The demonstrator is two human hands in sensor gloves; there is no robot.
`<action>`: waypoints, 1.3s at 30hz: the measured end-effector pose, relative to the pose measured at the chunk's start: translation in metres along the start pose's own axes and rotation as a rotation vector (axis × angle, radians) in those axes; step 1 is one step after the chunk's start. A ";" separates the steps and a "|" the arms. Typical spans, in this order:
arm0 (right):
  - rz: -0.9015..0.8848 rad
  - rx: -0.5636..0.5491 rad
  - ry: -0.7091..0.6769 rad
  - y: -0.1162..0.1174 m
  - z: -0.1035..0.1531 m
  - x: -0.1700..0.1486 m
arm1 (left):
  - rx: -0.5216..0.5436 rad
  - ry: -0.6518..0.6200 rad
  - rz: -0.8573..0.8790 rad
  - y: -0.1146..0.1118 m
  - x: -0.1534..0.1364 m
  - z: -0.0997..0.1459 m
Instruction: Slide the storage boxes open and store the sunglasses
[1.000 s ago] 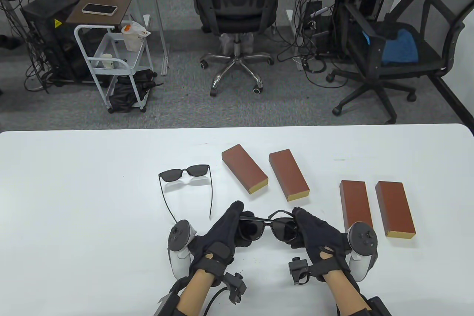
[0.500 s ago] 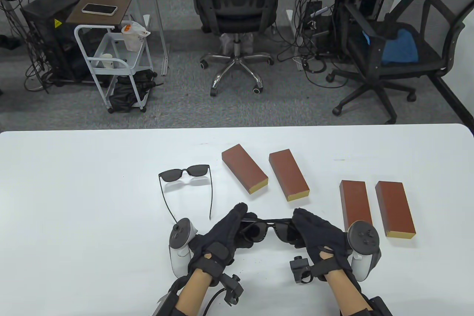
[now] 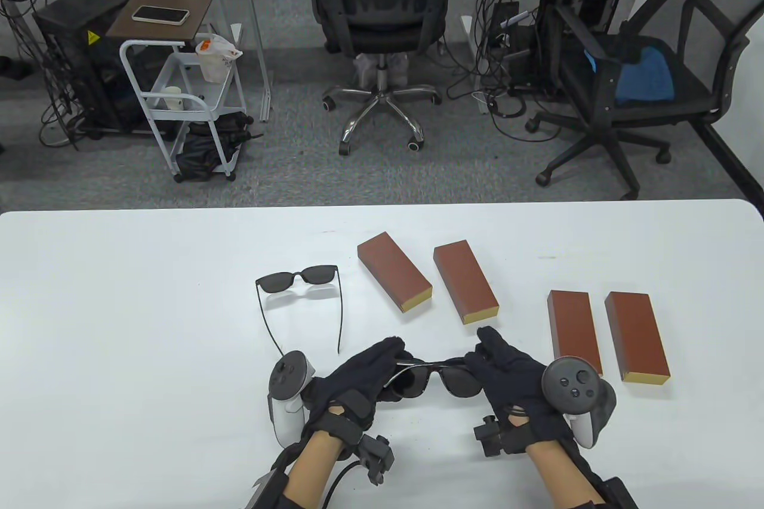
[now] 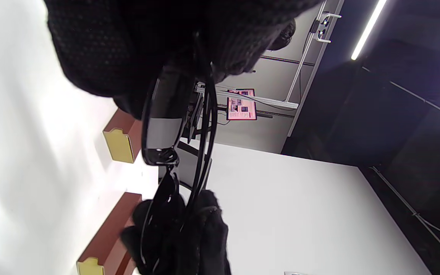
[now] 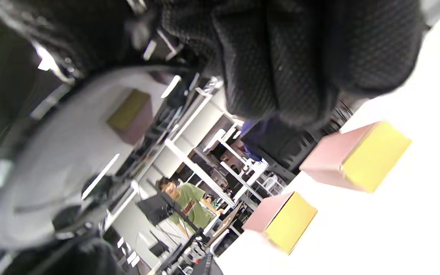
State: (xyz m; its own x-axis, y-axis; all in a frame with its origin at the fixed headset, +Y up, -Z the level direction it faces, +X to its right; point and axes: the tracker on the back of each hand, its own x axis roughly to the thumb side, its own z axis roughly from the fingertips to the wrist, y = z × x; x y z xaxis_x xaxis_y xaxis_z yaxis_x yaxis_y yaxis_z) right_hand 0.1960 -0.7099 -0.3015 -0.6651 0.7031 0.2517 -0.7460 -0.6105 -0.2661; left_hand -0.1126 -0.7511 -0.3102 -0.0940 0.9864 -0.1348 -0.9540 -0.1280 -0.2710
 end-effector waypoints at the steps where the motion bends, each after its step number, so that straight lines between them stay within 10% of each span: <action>1: 0.055 0.006 -0.045 0.001 0.000 0.003 | 0.001 0.003 -0.010 0.000 -0.001 0.000; 15: 0.412 0.203 -0.474 0.036 0.015 0.044 | -0.074 0.049 -0.126 -0.004 -0.013 -0.005; 25: 0.487 0.286 -0.468 0.052 0.019 0.049 | -0.092 0.074 -0.253 0.000 -0.010 -0.006; 39: 0.558 0.690 -0.442 0.089 0.031 0.039 | 0.259 -0.069 -0.863 0.024 0.021 0.009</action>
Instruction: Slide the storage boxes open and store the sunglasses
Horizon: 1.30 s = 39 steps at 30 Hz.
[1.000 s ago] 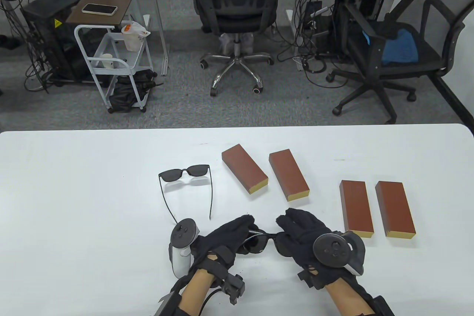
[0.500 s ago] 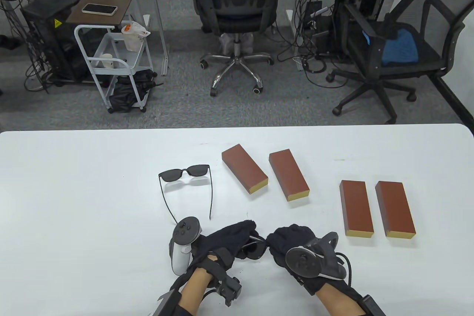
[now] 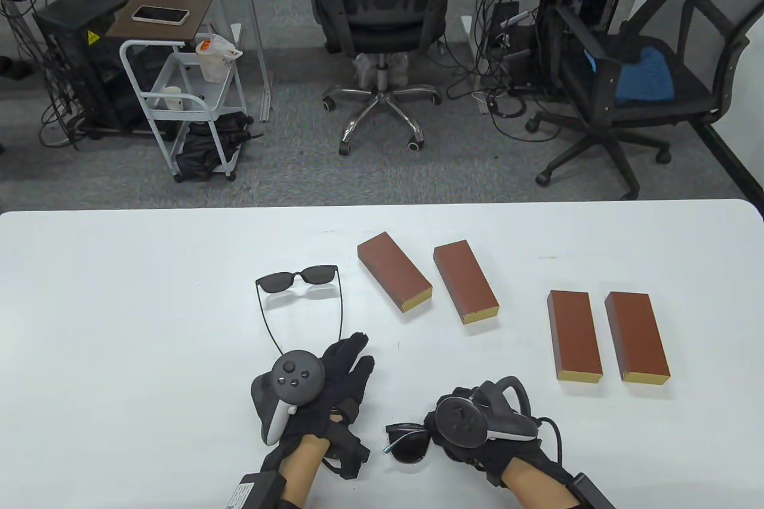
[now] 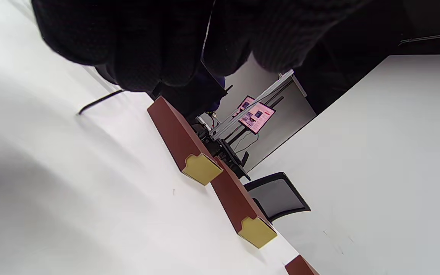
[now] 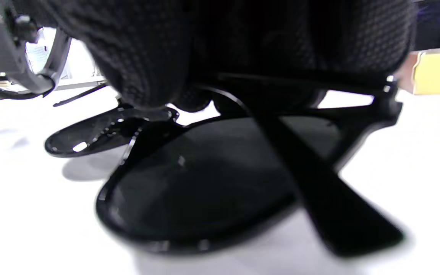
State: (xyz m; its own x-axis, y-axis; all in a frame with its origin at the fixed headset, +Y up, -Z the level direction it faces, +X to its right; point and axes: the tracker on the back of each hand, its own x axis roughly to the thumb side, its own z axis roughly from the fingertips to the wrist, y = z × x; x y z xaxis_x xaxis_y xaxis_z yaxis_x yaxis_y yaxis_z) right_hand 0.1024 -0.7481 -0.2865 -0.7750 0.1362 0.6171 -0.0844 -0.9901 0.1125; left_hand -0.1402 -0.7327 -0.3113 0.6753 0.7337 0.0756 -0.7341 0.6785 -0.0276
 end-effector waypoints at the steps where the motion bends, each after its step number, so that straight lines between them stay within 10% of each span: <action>1: -0.001 0.017 0.000 0.002 -0.001 0.001 | 0.009 -0.001 -0.011 0.001 0.001 0.000; 16: -0.140 -0.019 0.095 -0.001 0.003 -0.019 | 0.059 -0.006 -0.076 0.006 0.000 0.000; 27: 0.068 -0.343 0.656 -0.036 0.068 -0.130 | 0.049 -0.016 -0.175 0.006 0.001 0.000; 39: 0.234 -0.117 1.059 -0.025 0.079 -0.163 | 0.061 -0.021 -0.213 0.005 0.001 0.000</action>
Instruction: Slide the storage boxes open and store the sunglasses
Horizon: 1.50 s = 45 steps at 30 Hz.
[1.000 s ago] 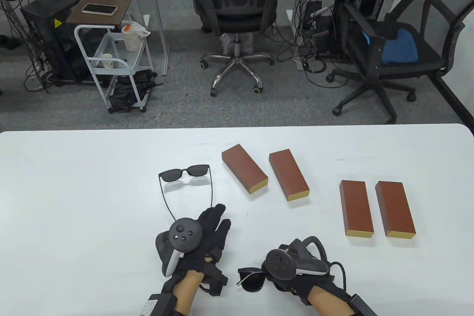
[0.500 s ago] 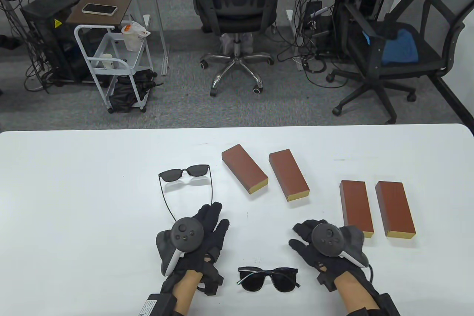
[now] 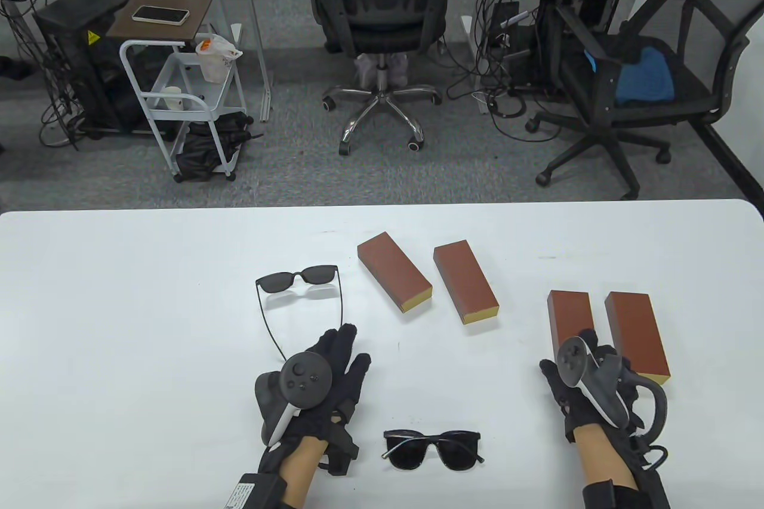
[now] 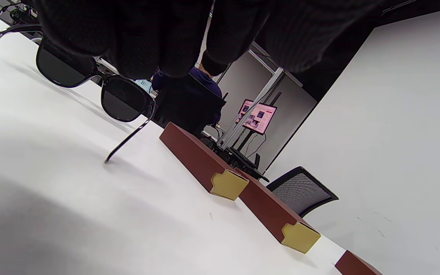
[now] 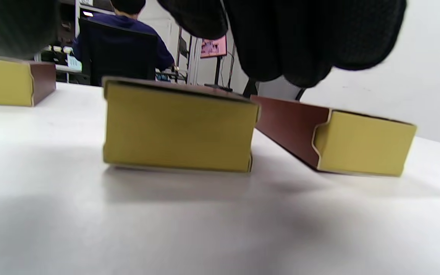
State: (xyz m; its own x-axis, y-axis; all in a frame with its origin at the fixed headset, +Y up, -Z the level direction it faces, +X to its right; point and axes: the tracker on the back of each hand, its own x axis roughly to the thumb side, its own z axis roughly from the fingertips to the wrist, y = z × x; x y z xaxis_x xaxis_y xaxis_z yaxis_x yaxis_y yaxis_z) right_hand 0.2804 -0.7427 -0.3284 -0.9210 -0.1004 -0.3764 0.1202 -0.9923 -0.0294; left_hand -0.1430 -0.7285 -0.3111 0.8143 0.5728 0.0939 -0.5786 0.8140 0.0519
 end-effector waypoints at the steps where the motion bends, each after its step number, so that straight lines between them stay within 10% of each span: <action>1: -0.005 0.017 0.011 0.002 -0.001 0.000 | 0.001 0.000 -0.002 0.000 0.000 0.000; 21: -0.165 0.160 0.120 0.015 -0.015 0.000 | 0.023 0.015 0.000 0.004 -0.005 -0.001; 33: -0.482 -0.069 0.102 -0.018 -0.010 -0.018 | 0.039 -0.022 -0.013 0.005 -0.005 -0.002; 45: -0.651 0.056 -0.546 -0.042 0.012 0.032 | -0.087 -0.201 -0.048 0.002 -0.005 -0.004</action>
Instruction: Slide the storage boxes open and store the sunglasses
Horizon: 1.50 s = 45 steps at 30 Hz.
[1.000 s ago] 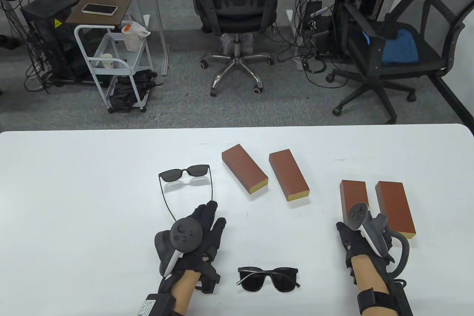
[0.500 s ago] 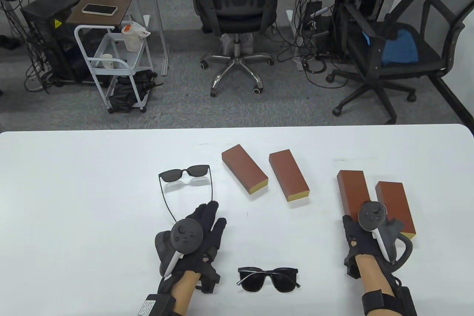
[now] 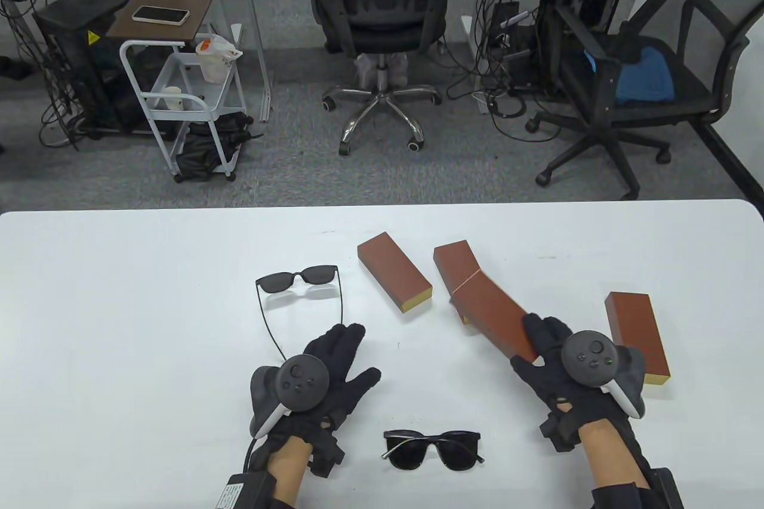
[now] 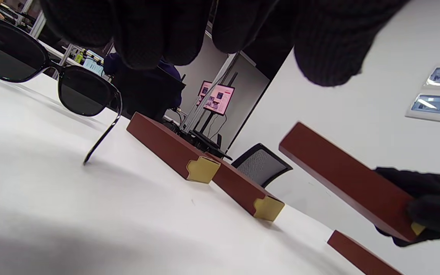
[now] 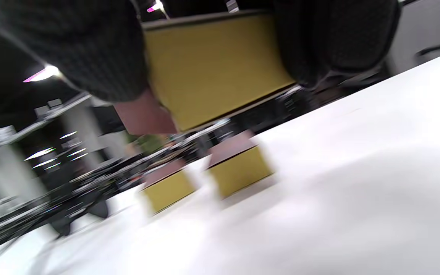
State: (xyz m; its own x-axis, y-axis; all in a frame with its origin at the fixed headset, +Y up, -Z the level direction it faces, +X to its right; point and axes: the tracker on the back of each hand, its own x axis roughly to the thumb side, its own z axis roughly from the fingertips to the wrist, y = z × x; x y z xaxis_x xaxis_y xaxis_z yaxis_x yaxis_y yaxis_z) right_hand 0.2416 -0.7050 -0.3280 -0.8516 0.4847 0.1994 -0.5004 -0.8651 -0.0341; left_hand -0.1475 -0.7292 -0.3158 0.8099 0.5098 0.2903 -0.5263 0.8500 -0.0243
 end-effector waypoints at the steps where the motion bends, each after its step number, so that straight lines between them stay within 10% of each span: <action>1: -0.015 0.058 -0.052 0.005 -0.001 0.012 | -0.007 -0.010 0.007 0.000 0.000 0.000; 21: -0.060 0.324 -0.281 0.032 0.003 0.067 | -0.151 -0.152 0.047 -0.007 0.007 -0.003; 45: -0.415 0.222 -0.264 0.017 0.001 0.045 | -0.164 -0.167 0.336 0.019 0.003 -0.007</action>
State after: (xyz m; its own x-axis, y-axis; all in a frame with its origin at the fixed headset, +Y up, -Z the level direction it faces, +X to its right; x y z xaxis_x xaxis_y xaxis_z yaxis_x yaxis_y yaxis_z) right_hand 0.1949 -0.6981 -0.3186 -0.5066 0.7677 0.3924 -0.7175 -0.6278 0.3018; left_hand -0.1533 -0.7104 -0.3219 0.5397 0.7453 0.3915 -0.6947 0.6570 -0.2929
